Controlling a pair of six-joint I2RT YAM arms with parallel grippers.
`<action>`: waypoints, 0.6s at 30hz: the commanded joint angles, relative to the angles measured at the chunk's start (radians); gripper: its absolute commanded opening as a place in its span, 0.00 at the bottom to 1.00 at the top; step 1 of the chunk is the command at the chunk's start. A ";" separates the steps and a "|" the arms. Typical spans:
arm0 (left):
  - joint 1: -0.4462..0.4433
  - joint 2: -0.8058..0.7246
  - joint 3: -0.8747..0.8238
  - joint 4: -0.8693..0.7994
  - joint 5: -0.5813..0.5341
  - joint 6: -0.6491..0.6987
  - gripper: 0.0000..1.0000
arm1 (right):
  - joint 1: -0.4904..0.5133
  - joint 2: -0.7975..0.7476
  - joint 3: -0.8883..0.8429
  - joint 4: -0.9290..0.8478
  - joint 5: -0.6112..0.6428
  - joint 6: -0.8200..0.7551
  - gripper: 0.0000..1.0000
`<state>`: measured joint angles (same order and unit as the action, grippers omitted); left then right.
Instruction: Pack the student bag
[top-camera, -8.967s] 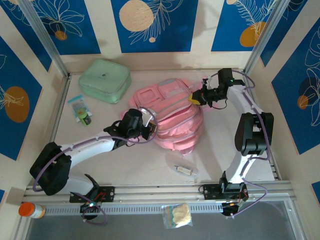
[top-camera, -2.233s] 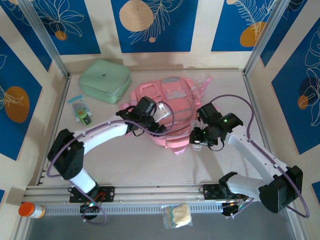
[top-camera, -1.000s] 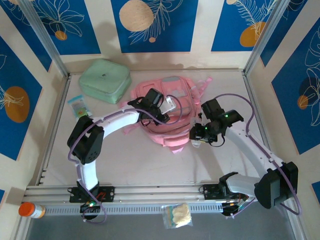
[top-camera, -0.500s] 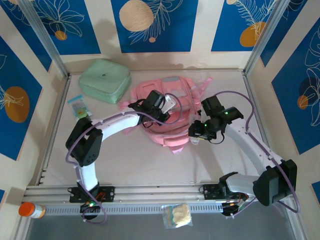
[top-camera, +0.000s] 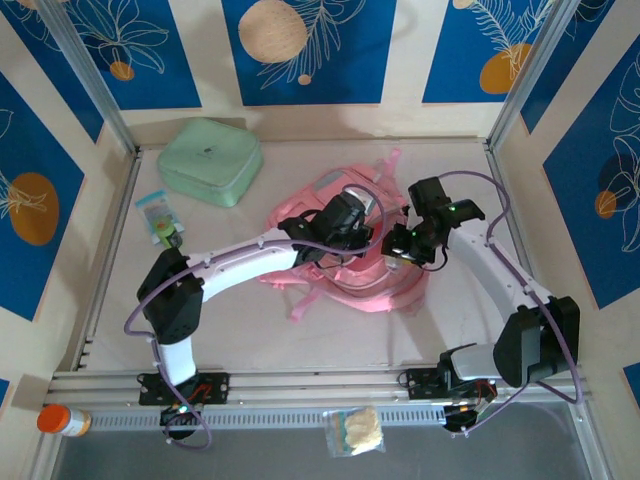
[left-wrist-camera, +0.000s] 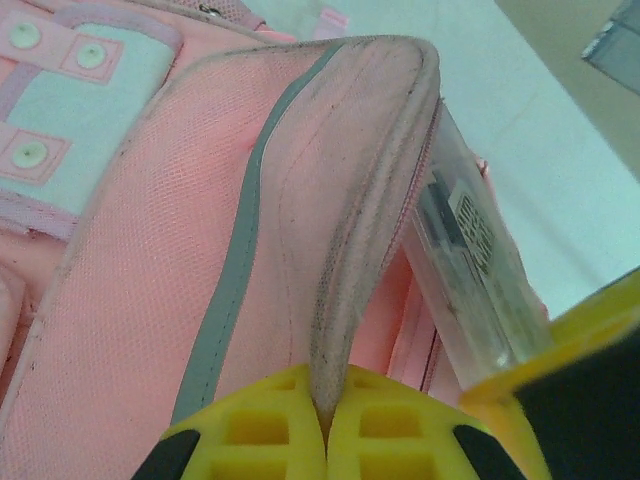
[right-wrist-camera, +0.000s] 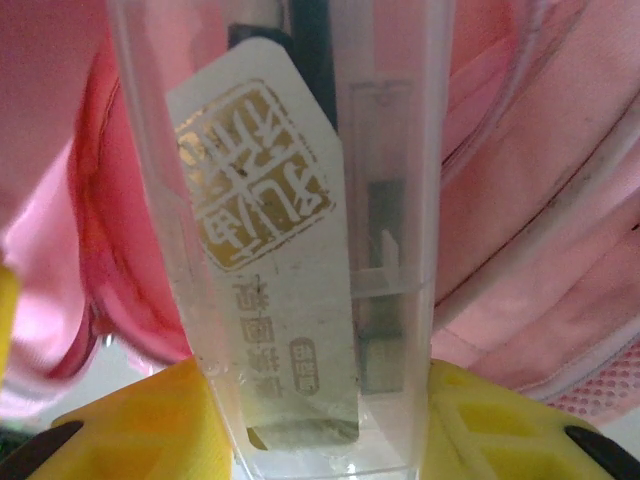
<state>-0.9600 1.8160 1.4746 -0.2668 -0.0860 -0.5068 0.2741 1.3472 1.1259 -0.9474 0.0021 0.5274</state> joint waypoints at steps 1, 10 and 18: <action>-0.016 -0.013 0.036 0.114 0.018 -0.100 0.00 | -0.011 0.014 0.014 0.032 0.013 0.022 0.39; -0.007 0.027 0.021 0.117 0.006 -0.132 0.00 | -0.004 0.069 0.018 0.123 -0.080 0.104 0.52; 0.006 0.012 -0.037 0.177 0.024 -0.136 0.00 | -0.032 0.005 -0.017 0.183 -0.233 0.140 0.57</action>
<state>-0.9600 1.8359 1.4460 -0.1673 -0.0772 -0.6327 0.2481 1.4101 1.1179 -0.8333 -0.0776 0.6365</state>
